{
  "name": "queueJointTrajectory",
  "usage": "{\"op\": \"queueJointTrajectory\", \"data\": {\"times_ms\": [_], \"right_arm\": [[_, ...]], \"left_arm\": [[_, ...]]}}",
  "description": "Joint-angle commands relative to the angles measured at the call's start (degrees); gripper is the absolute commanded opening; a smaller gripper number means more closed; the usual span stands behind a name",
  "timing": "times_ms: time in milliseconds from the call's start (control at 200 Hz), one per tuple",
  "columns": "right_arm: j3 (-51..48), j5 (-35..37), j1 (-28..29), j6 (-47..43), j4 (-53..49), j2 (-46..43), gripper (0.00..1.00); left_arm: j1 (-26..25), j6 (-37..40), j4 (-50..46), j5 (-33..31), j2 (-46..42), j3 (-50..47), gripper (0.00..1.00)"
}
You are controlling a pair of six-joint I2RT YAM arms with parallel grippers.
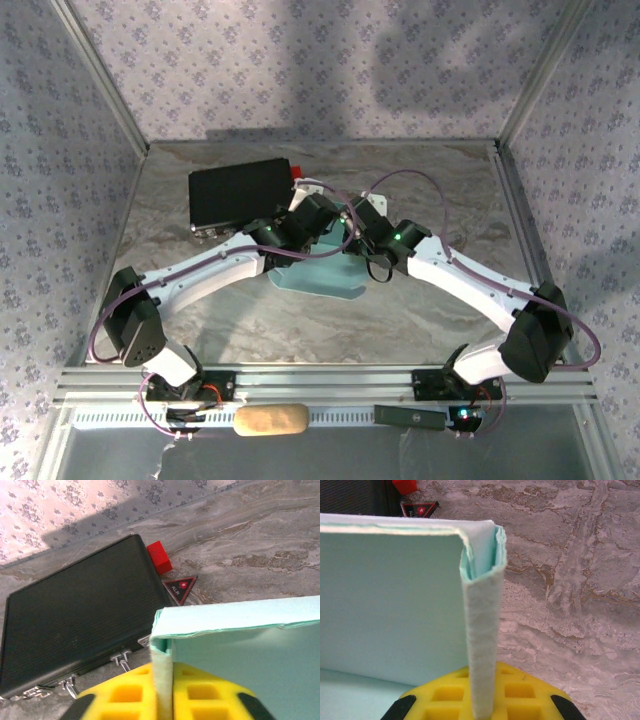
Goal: Fold the paper box
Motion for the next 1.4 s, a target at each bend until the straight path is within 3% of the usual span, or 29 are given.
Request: {"op": "queueJointTrajectory", "data": {"times_ms": [0, 185, 340, 640, 800, 894, 984, 1184, 1394], "right_arm": [[2.3, -1.4, 0.4, -0.7, 0.1, -1.1, 0.00], [2.2, -1.6, 0.3, -0.4, 0.2, -1.4, 0.00], [2.0, -1.8, 0.3, -0.5, 0.4, -1.6, 0.00], [1.9, -2.0, 0.6, 0.4, 0.8, -1.3, 0.00], [1.7, -1.9, 0.5, 0.6, 0.5, -1.3, 0.00], [1.6, -1.7, 0.2, 0.6, 0.4, -1.4, 0.00], [1.1, -1.7, 0.1, 0.7, 0.9, -1.3, 0.00], [1.2, -1.9, -0.3, 0.9, 1.0, -0.8, 0.00], [1.5, -1.9, -0.5, 1.1, 0.6, -0.7, 0.00]], "left_arm": [[0.2, 1.1, 1.1, 0.1, -0.2, -1.8, 0.21], [1.1, 0.7, 1.4, 1.7, -0.6, -2.6, 0.23], [1.2, 0.5, 1.7, 0.8, -1.1, -3.1, 0.00], [-0.5, -6.6, -6.8, -12.6, 3.0, 1.5, 0.00], [-0.8, -8.6, -7.3, -13.5, 3.0, 1.7, 0.00], [-1.2, -7.7, -6.0, -11.2, 1.1, 1.3, 0.27], [-1.3, -6.2, -3.5, -7.0, -2.4, 0.3, 0.41], [-1.0, -4.0, -3.7, 3.2, -6.9, 2.2, 0.54], [-0.2, -3.9, -8.3, 7.6, -6.9, 5.7, 0.56]]}}
